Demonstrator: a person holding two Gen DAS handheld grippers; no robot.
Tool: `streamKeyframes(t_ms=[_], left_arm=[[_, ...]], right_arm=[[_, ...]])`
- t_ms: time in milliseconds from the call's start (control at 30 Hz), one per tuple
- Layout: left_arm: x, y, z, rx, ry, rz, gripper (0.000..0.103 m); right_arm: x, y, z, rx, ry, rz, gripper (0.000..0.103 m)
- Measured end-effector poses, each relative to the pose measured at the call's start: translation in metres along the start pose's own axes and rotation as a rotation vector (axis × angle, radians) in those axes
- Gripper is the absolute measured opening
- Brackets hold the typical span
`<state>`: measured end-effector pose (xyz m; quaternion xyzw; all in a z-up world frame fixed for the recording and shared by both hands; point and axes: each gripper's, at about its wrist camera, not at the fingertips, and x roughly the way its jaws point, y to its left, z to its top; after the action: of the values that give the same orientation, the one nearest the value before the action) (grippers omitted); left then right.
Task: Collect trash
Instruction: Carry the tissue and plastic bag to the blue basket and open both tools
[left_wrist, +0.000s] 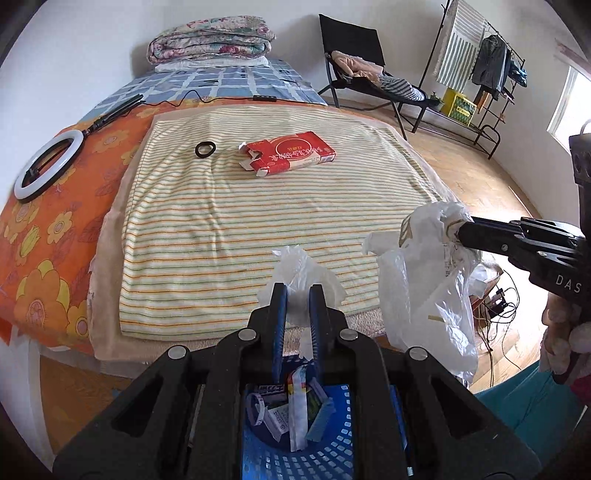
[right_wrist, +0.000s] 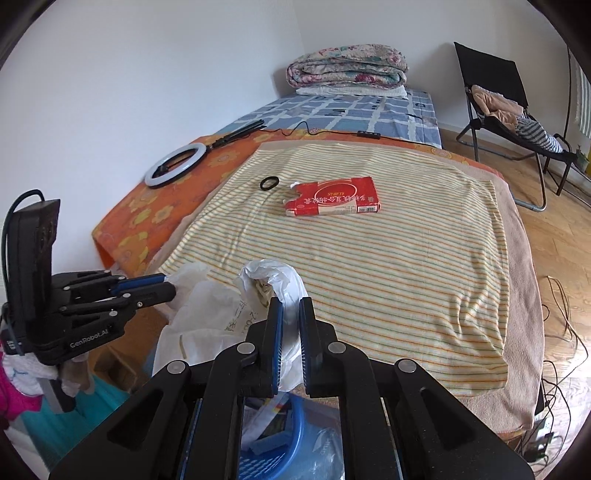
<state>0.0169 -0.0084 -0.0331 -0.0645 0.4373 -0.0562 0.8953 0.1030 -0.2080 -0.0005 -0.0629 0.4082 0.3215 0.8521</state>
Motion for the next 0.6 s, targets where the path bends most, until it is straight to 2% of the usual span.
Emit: streamKeyframes(t_ms=[233, 600], left_arm=[[0.01, 0.001, -0.023, -0.001, 0.047, 0.004, 0.011], [0.028, 0.011, -0.05, -0.02, 0.136, -0.008, 0.011]], right_arm=[[0.011, 0.015, -0.044, -0.04, 0.072, 0.014, 0.007], [0.035, 0.022, -0.075, -0.043, 0.155, 0.048, 0.007]])
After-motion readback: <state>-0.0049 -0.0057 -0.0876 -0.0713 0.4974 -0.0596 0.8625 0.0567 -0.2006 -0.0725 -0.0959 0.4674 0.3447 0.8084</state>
